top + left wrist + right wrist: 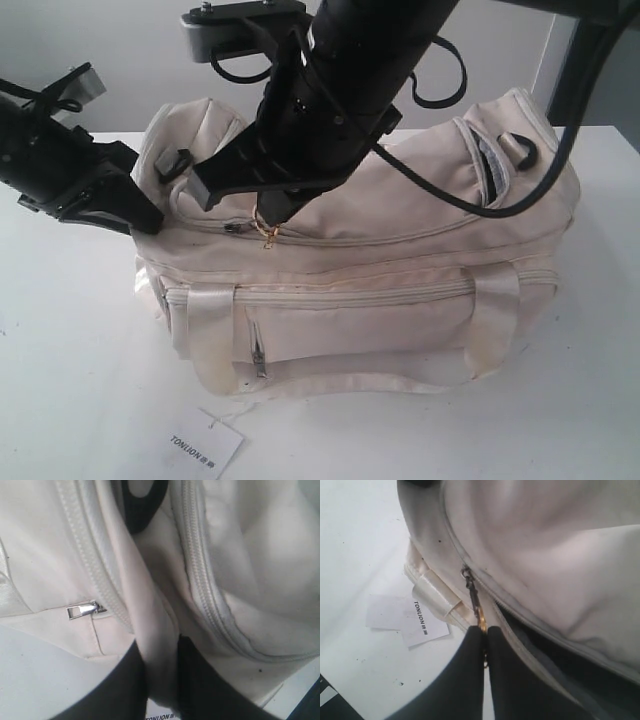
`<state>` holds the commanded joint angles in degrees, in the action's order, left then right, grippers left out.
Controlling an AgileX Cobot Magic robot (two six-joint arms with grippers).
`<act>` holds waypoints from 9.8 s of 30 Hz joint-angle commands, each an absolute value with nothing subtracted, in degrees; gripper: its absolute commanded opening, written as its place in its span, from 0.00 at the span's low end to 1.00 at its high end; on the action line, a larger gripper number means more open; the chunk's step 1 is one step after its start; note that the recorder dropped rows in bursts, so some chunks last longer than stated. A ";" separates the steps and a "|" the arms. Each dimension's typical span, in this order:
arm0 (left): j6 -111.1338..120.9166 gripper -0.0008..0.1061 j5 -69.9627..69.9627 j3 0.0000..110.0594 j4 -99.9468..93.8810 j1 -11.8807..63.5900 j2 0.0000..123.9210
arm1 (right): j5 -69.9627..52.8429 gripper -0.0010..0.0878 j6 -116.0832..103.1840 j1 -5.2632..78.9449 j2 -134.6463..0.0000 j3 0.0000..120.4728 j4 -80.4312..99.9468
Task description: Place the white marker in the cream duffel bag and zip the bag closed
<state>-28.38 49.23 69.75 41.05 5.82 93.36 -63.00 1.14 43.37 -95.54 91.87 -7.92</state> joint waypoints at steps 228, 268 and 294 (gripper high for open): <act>-48.35 0.47 47.26 70.01 38.22 5.94 81.79 | -69.17 0.01 3.00 19.37 -85.09 81.57 -7.93; -72.03 0.47 32.21 69.82 38.41 32.47 83.19 | -68.03 0.01 2.99 19.37 -85.09 81.57 -7.93; -104.41 0.65 28.40 69.82 74.59 32.83 95.10 | -66.99 0.01 2.39 19.37 -85.09 81.57 -7.93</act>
<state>-104.41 28.40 69.82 74.59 32.83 95.10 -66.99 2.39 19.37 -85.09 81.57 -7.93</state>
